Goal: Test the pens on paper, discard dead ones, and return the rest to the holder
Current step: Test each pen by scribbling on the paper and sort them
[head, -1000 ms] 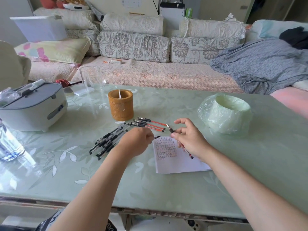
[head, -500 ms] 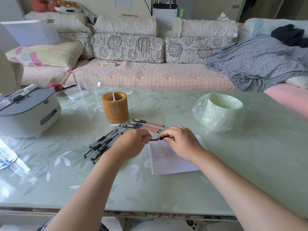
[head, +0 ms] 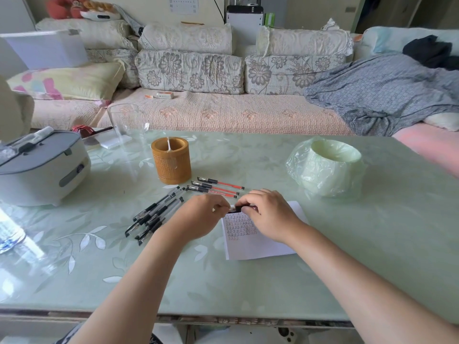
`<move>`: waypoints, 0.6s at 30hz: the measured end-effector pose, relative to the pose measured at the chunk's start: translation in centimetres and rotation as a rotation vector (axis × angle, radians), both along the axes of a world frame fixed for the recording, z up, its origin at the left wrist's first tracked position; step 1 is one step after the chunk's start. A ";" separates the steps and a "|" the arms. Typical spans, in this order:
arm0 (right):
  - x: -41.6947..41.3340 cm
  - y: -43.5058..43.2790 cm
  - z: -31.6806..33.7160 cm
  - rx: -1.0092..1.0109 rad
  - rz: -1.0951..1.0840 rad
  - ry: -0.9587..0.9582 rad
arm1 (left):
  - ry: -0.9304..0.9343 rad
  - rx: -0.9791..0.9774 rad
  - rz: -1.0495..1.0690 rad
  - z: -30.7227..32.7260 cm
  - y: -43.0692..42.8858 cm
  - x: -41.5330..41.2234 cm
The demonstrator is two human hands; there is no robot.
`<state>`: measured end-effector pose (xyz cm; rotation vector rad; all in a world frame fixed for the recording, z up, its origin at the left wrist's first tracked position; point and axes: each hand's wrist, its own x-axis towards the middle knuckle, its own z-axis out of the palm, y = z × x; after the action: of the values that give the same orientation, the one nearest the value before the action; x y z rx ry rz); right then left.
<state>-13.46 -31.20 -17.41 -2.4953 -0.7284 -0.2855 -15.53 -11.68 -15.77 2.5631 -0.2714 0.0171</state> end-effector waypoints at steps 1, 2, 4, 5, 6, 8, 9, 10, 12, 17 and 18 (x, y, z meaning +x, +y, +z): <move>-0.2 0.1 0.1 -0.018 0.012 0.014 | 0.033 -0.020 -0.004 0.0 -0.2 0.0; -0.4 0.1 0.2 -0.056 0.019 0.028 | 0.063 -0.044 -0.009 0.0 -0.4 -0.1; -0.8 0.2 0.3 -0.168 0.035 -0.010 | 0.115 -0.103 -0.012 0.1 -0.5 -0.1; -1.0 0.2 0.3 -0.225 0.041 -0.052 | 0.135 -0.126 -0.009 0.3 -0.5 -0.2; -1.3 0.3 0.3 -0.276 0.038 -0.089 | 0.156 -0.147 -0.014 0.4 -0.6 -0.4; -1.7 0.6 0.2 -0.363 0.013 -0.144 | 0.242 -0.189 -0.040 0.4 -0.8 -0.8; -1.8 0.8 0.1 -0.406 0.002 -0.161 | 0.288 -0.198 -0.051 0.3 -0.9 -1.1; -2.0 1.0 0.1 -0.444 -0.004 -0.166 | 0.321 -0.196 -0.055 0.2 -1.1 -1.3; -2.2 1.1 0.0 -0.474 -0.012 -0.141 | 0.353 -0.178 -0.062 0.0 -1.2 -1.7; -2.7 1.2 -0.3 -0.374 -0.006 -0.105 | 0.386 -0.266 -0.100 0.5 -1.0 -2.2; -2.8 1.2 -0.3 -0.337 0.011 -0.105 | 0.409 -0.302 -0.106 0.8 -0.9 -2.3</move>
<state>-16.23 -29.99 -17.67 -2.8082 -0.8964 -0.3138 -17.81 -12.59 -14.99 2.1871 -0.2256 -0.4642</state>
